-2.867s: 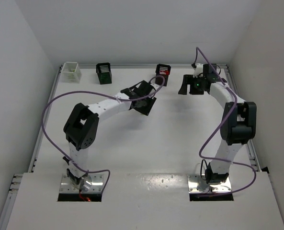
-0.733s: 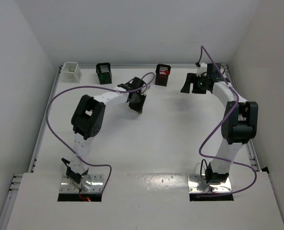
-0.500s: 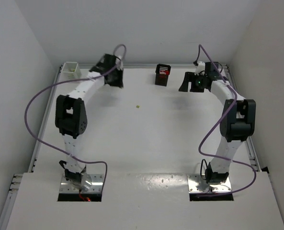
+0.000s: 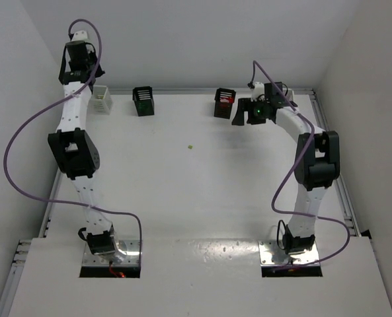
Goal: Sort the legos into containers by color
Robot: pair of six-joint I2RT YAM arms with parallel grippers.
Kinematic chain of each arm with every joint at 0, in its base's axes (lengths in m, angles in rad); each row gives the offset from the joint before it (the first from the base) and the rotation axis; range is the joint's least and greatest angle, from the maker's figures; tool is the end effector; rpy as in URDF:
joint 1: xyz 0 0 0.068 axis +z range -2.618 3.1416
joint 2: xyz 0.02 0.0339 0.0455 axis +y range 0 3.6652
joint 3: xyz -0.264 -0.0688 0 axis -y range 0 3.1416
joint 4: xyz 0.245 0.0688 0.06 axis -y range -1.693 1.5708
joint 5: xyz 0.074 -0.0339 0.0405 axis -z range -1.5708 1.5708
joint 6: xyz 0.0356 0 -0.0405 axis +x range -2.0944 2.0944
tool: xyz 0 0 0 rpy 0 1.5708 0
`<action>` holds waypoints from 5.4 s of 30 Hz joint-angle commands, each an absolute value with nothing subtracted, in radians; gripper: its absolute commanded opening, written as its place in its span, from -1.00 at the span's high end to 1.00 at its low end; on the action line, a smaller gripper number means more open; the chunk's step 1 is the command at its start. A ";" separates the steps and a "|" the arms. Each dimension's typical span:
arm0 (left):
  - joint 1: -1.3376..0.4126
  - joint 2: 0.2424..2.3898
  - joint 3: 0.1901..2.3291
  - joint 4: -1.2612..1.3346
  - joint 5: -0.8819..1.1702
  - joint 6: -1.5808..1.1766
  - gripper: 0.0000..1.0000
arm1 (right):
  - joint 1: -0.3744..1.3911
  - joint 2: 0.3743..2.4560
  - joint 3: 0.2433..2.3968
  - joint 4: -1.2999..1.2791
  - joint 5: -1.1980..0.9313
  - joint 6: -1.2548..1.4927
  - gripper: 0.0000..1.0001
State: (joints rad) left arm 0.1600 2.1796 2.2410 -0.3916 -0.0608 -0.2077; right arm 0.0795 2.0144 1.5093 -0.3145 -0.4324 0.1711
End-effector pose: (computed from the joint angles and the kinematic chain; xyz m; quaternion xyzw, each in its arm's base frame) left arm 0.5085 0.0843 0.3695 -0.1661 0.7964 0.0109 0.5814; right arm 0.4467 0.0506 0.2082 -0.0370 0.9113 0.2428 0.3305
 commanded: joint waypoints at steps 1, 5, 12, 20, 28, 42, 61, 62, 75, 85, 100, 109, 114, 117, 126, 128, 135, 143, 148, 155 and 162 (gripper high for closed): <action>0.167 2.230 2.240 -0.251 -0.089 -0.206 0.71 | 0.087 2.013 1.569 -0.270 -0.400 0.143 -0.53; 0.186 2.315 2.311 -0.201 -0.113 -0.186 0.66 | 0.109 2.013 1.560 -0.270 -0.365 0.133 -0.53; 0.204 2.391 2.353 -0.190 -0.162 -0.176 0.66 | 0.127 2.013 1.563 -0.270 -0.308 0.124 -0.56; 0.224 2.401 2.286 -0.199 -0.163 -0.158 0.64 | 0.137 2.042 1.591 -0.270 -0.308 0.124 -0.59; 0.233 2.411 2.257 -0.222 -0.184 -0.147 0.47 | 0.146 2.060 1.609 -0.270 -0.308 0.124 -0.59; 0.233 2.372 2.256 -0.222 -0.134 -0.156 -0.25 | 0.146 2.060 1.609 -0.270 -0.308 0.124 -0.59; -0.423 1.942 1.586 -0.472 0.098 -0.224 -0.16 | 0.109 1.954 1.453 -0.270 -0.255 0.135 -0.59; -0.436 1.962 1.607 -0.488 0.098 -0.236 -0.13 | 0.109 1.954 1.442 -0.270 -0.255 0.135 -0.59; -0.499 2.105 1.690 -0.569 0.060 -0.245 -0.01 | 0.100 1.876 1.370 -0.261 -0.255 0.144 -0.61; -0.508 2.168 1.721 -0.578 0.051 -0.227 -0.09 | 0.091 1.855 1.350 -0.261 -0.245 0.135 -0.61; -0.508 2.229 1.764 -0.601 0.049 -0.198 -0.01 | 0.091 1.873 1.381 -0.261 -0.255 0.135 -0.61; -0.489 2.266 1.795 -0.601 0.058 -0.189 0.03 | 0.091 1.882 1.390 -0.261 -0.255 0.135 -0.61; -0.480 2.295 1.819 -0.620 0.067 -0.189 0.08 | 0.091 1.893 1.399 -0.261 -0.255 0.126 -0.61; -0.480 2.295 1.829 -0.620 0.067 -0.179 0.13 | 0.091 1.893 1.399 -0.261 -0.255 0.126 -0.61; -0.480 2.295 1.801 -0.629 0.067 -0.179 0.45 | 0.091 1.902 1.399 -0.261 -0.255 0.126 -0.61; -0.480 2.295 1.801 -0.629 0.067 -0.170 0.58 | 0.091 1.902 1.399 -0.261 -0.255 0.126 -0.61; -0.400 2.174 1.801 -0.566 0.107 -0.206 0.67 | 0.091 1.911 1.408 -0.261 -0.275 0.115 -0.61; -0.214 2.019 1.880 -0.485 0.026 -0.216 0.67 | 0.120 1.911 1.428 -0.261 -0.327 0.078 -0.61; -0.045 2.051 2.031 -0.494 -0.014 -0.202 0.64 | 0.129 1.931 1.437 -0.270 -0.345 0.069 -0.61; 0.146 2.146 2.155 -0.451 0.034 -0.222 0.59 | 0.138 1.963 1.479 -0.290 -0.345 0.060 -0.61; 0.231 2.270 2.302 -0.402 0.034 -0.189 0.56 | 0.156 1.963 1.499 -0.299 -0.324 0.040 -0.61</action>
State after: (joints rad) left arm 0.2249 2.2360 2.2425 -0.4534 0.0120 -0.2024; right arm 0.1421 1.9656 1.4483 -0.3134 -0.3225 0.0689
